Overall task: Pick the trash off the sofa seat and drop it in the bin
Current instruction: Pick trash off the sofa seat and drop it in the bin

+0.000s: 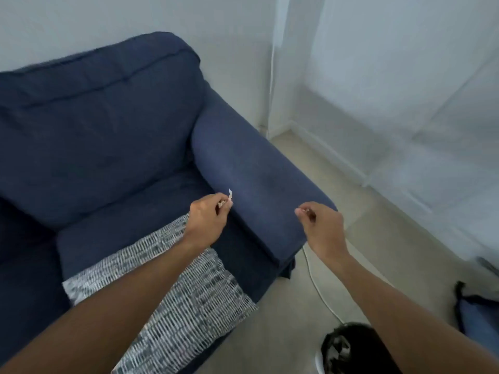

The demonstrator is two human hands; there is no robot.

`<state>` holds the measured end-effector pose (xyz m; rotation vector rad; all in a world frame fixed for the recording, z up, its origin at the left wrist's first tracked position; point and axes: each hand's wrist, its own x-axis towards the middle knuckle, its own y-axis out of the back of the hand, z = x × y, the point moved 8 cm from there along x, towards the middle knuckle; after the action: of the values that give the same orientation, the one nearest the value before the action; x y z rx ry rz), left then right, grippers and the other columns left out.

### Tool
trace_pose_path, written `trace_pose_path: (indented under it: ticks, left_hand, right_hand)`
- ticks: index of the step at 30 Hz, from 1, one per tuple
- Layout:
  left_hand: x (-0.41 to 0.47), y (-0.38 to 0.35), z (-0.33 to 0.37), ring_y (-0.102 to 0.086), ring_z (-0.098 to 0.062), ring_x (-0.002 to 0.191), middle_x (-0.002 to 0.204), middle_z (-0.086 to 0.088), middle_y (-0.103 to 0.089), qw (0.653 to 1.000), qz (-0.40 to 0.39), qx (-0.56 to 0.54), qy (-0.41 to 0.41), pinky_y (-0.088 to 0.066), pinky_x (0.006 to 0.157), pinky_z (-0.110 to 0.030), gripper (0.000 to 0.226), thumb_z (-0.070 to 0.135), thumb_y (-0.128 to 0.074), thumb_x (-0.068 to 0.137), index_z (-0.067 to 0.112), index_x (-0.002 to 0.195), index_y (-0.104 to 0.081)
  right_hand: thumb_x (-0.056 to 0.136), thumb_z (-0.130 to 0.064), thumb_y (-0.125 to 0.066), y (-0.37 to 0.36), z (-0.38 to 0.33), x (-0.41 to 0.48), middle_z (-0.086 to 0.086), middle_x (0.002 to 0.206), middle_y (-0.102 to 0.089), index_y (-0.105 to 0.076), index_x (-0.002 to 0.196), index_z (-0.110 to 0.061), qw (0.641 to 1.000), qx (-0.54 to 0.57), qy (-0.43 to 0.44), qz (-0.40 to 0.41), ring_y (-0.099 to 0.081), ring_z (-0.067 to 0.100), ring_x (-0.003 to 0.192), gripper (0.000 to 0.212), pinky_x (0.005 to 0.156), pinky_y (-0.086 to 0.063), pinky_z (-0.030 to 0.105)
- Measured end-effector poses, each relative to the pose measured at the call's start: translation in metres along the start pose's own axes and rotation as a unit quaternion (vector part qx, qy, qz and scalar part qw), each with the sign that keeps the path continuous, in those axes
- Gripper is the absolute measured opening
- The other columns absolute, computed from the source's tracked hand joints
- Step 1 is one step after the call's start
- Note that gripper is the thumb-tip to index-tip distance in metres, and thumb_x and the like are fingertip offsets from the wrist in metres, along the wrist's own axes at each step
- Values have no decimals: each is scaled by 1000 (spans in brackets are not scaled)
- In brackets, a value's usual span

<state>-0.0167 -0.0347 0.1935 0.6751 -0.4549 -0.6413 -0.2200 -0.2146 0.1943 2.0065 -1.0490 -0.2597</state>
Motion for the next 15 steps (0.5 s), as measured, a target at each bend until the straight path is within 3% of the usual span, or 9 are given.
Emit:
trace_pose_path:
  ticks: [6,10,12,15]
  left_hand:
    - [-47,-116,96,-52,-6,61,68,6,-59,992,-102,-40,-55,-36,62,-8,13,17,-65,94,12,82,-67]
    - [-88,-188,151,-50,-7,61,71,5,-62,983,-155,-56,-84,-36,62,-20,14,18,-64,95,13,82,-67]
    - [-110,-221,173,-56,-16,65,71,-1,-65,978,-179,-62,-91,-41,64,-29,15,19,-64,95,11,83,-68]
    - [-145,-260,194,-54,-18,63,68,0,-61,970,-214,-63,-97,-38,62,-31,15,19,-64,94,10,82,-68]
  right_hand:
    - [92,-14,-72,89,115,-74,4,71,-68,-73,82,-9,994,-22,-97,53,-59,22,65,11,62,-40,30]
    - [92,-18,-72,128,186,-140,-2,74,-68,-75,86,-14,983,-36,-170,63,-58,15,69,8,66,-35,25]
    - [93,-22,-70,141,217,-175,-6,74,-66,-74,86,-17,976,-45,-203,59,-60,14,70,9,67,-36,24]
    - [94,-23,-69,153,251,-221,-4,78,-69,-74,88,-17,968,-49,-238,59,-60,13,72,10,68,-38,25]
